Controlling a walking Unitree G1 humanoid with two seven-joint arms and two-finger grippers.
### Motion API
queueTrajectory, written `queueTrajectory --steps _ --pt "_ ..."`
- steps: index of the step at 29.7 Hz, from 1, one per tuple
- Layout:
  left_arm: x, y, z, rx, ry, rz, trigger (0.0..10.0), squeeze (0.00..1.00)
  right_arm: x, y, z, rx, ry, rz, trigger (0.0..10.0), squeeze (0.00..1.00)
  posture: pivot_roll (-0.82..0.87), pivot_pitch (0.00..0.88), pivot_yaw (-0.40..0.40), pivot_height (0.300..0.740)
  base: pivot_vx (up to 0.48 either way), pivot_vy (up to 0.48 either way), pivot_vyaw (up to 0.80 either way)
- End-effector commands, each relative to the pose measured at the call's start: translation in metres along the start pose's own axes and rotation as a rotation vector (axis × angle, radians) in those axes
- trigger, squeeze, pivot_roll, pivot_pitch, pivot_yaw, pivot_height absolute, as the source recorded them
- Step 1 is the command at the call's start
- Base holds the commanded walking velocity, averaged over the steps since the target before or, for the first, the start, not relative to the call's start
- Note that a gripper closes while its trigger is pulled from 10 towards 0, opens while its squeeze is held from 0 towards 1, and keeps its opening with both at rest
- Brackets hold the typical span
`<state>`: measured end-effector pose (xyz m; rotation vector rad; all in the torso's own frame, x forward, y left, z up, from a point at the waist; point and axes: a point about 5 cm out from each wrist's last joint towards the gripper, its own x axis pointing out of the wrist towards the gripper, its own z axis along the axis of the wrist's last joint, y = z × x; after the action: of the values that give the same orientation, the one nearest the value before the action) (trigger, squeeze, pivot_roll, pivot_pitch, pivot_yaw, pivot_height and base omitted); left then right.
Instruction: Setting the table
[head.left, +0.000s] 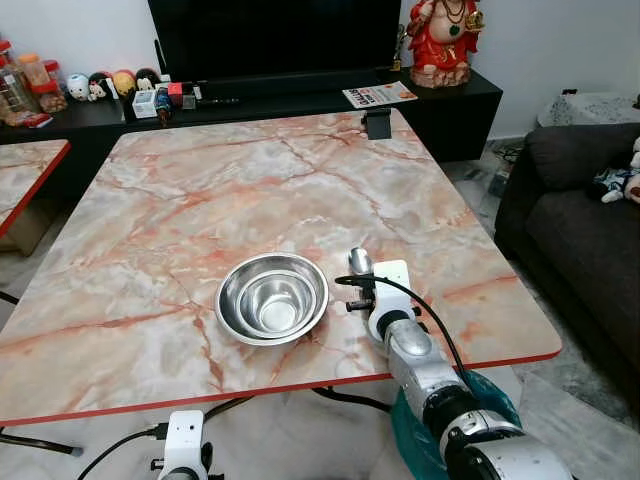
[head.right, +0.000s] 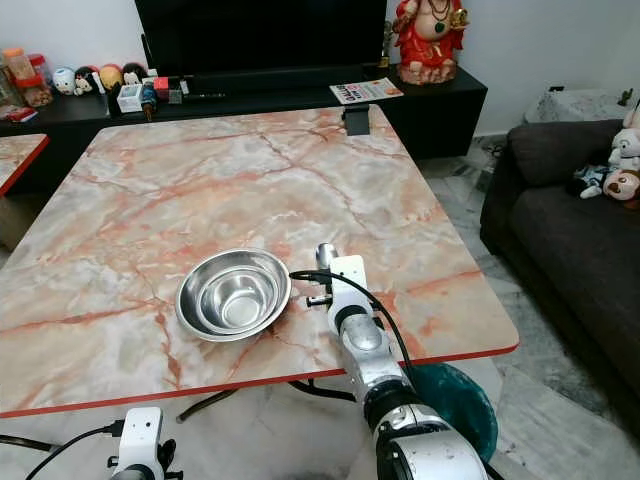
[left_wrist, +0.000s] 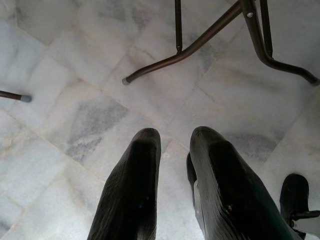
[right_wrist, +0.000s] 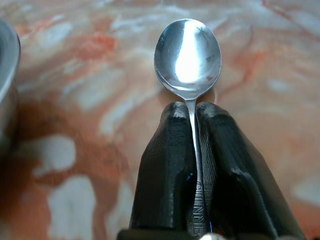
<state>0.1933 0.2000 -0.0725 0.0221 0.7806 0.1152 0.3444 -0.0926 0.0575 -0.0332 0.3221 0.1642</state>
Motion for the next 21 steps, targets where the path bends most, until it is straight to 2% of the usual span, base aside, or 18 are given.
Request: queueTrajectory --steps 1,21 --pt "-0.0016 0.0064 -0.0049 0.0 0.018 0.024 10.0 0.0 0.0027 0.0045 0.0067 0.018 -0.004 -0.001 10.0 0.0 0.03 0.0 0.028 0.728 0.0 0.0 0.0" --pt "-0.002 0.0078 -0.006 -0.01 0.021 0.034 10.0 0.0 0.0015 0.0064 -0.0003 0.013 0.025 -0.006 10.0 0.0 0.03 0.0 0.027 0.728 0.0 0.0 0.0"
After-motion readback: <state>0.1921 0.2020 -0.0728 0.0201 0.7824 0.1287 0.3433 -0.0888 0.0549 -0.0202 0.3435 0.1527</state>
